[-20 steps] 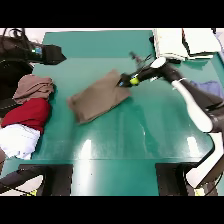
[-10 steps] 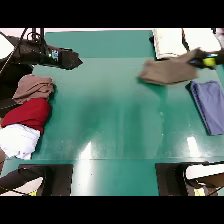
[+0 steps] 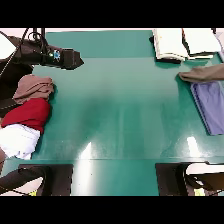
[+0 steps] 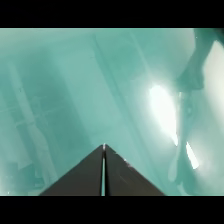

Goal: Fold the shirts.

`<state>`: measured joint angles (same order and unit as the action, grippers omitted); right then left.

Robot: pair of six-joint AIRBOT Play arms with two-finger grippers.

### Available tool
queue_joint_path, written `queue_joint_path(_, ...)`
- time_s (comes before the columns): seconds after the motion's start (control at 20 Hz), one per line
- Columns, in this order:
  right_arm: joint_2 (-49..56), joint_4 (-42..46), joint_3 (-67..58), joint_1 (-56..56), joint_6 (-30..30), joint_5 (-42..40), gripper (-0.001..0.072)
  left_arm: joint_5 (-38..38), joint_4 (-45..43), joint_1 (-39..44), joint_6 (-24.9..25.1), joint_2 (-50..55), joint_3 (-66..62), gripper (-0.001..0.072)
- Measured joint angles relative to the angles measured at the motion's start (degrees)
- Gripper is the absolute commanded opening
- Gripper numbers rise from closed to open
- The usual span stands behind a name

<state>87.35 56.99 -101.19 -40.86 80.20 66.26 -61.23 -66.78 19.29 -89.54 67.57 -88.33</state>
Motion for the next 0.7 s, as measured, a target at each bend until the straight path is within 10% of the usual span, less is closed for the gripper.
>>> queue_joint_path(0.7,-5.90,9.57,-5.18,-1.55,0.11,11.74,0.0014,-2.82,-0.22,0.00,0.61,0.00,0.00,0.0026)
